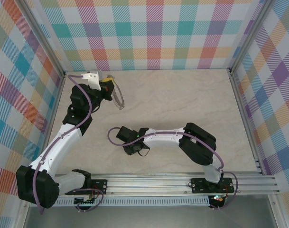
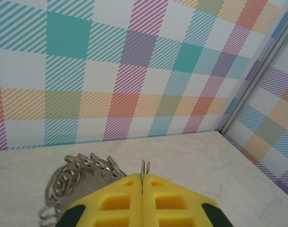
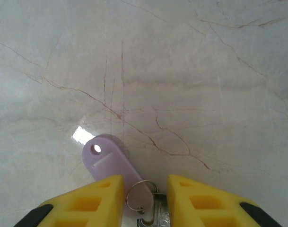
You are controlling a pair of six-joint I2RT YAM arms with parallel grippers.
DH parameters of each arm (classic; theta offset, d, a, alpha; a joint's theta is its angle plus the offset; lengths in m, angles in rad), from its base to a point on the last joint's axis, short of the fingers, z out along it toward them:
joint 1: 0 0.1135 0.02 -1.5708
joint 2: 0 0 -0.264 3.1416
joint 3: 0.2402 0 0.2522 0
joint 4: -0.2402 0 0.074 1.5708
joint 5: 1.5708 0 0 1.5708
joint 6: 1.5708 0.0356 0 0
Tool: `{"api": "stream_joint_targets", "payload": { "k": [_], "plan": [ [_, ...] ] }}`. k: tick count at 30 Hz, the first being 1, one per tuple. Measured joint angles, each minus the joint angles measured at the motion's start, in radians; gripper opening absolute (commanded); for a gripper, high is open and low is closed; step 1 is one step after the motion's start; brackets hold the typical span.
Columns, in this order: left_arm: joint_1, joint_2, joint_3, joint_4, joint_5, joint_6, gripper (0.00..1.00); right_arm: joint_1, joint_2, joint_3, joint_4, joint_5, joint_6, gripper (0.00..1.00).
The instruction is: Put the keys on the keyring
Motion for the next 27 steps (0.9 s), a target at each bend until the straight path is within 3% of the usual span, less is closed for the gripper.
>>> {"api": "stream_joint_targets", "payload": {
  "k": [9, 18, 23, 27],
  "plan": [
    [0.002, 0.000, 0.000, 0.000, 0.008, 0.000, 0.00, 0.000, 0.009, 0.009, 0.000, 0.001, -0.014, 0.21],
    [0.002, 0.000, 0.000, 0.000, 0.019, -0.004, 0.00, 0.000, 0.005, 0.009, 0.007, 0.013, -0.017, 0.00],
    [0.002, 0.000, 0.000, 0.001, 0.029, -0.012, 0.00, 0.000, -0.021, -0.011, -0.005, 0.031, -0.019, 0.00],
    [0.002, -0.001, 0.000, 0.000, 0.045, -0.023, 0.00, -0.011, -0.135, -0.081, -0.014, 0.054, -0.026, 0.00]
  ]
}}
